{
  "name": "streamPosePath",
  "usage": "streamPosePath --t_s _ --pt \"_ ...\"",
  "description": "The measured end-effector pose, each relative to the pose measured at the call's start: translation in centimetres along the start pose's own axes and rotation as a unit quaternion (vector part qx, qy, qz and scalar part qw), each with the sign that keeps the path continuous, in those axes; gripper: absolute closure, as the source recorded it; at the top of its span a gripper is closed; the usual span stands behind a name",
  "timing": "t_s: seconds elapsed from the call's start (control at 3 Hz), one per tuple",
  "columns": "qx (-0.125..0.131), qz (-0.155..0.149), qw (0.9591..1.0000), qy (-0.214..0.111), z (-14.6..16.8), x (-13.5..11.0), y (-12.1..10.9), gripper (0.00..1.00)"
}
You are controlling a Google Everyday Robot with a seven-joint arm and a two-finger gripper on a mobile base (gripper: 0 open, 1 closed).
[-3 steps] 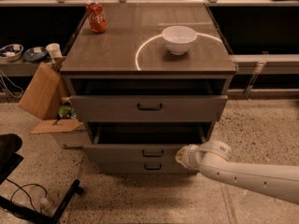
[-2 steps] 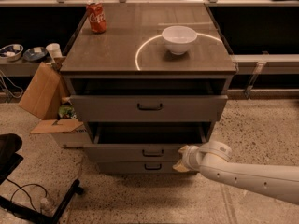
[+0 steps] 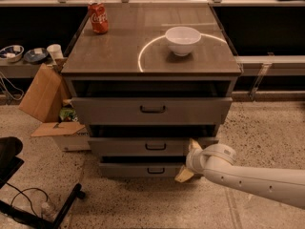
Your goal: Close middle drawer
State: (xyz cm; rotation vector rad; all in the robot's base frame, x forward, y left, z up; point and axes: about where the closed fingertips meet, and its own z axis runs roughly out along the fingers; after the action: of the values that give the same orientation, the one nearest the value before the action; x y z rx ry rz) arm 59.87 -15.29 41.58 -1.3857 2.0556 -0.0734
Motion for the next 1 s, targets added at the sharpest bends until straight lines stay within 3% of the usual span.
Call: streamPosePath --t_s 0.67,1.0 --pt "-0.004 -0.015 0.9999 0.001 0.7 -0.4 -0.4 0.58" --pt "0.009 -0.033 0.9994 -0.002 2.6 -0.7 -2.4 0.8"
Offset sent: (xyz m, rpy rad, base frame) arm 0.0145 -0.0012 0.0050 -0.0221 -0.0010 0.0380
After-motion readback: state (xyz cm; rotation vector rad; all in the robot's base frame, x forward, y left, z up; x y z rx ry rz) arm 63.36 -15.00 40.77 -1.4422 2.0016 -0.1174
